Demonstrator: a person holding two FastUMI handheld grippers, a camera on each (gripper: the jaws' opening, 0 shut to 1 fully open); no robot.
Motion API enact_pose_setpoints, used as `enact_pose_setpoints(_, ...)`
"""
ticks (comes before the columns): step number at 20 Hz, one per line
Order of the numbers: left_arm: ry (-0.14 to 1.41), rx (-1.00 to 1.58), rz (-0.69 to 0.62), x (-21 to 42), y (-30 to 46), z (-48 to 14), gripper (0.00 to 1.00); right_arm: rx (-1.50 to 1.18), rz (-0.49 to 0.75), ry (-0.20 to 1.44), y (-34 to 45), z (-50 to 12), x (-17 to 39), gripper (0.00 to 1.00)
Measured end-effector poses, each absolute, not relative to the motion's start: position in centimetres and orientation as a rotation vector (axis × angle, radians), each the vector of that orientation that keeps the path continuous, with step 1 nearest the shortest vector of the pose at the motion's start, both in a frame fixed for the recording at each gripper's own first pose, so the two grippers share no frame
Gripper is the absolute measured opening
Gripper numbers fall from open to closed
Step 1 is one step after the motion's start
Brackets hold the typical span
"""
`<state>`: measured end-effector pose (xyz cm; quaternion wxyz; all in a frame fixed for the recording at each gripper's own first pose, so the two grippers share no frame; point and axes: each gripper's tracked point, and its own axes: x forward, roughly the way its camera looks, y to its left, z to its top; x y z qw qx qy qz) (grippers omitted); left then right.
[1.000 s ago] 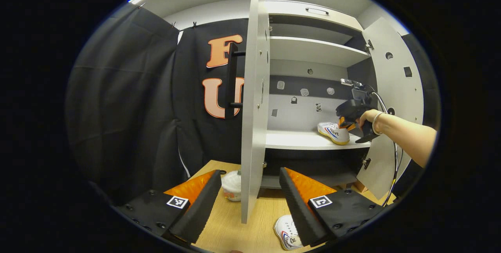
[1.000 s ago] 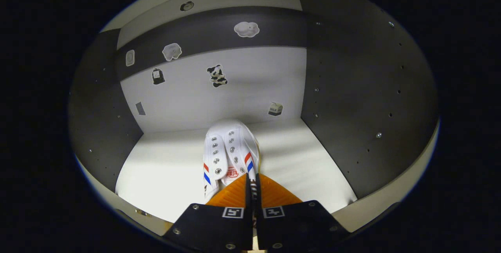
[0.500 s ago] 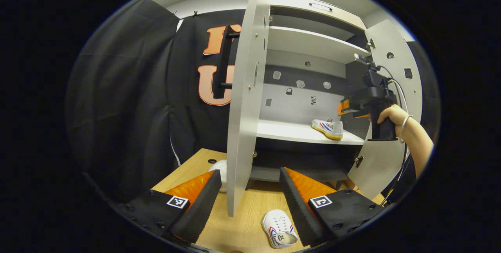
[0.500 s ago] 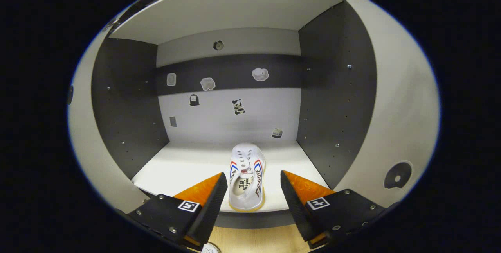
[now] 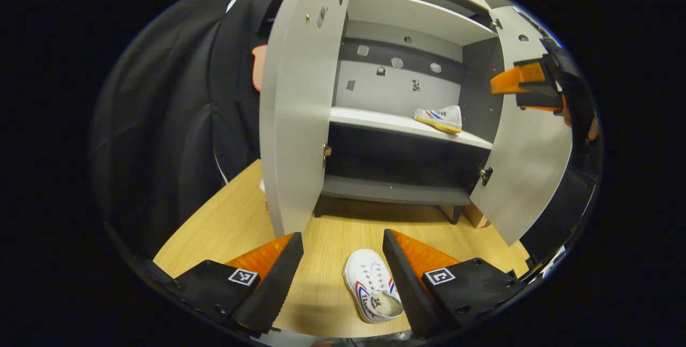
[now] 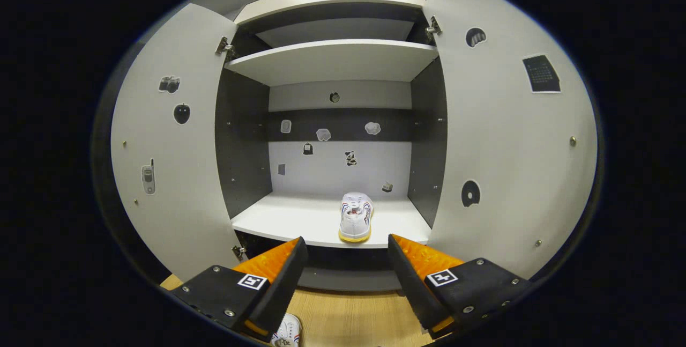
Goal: Grab one shoe with the right hand and put it into the shoe cabinet, grab the other shoe with the left hand and put it into the shoe cabinet; then close the right door with the right hand and the left door with the left hand.
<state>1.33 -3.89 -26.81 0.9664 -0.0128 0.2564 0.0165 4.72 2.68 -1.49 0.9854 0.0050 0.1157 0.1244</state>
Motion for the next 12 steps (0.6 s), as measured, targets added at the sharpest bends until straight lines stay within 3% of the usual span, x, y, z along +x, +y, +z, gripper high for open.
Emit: enact_pose_setpoints(12, 0.891, -0.041, -0.004, -0.1, -6.2, -43.9, 0.98, -0.066, 0.211, 0.280, -2.0, -4.6, 0.3, 0.93)
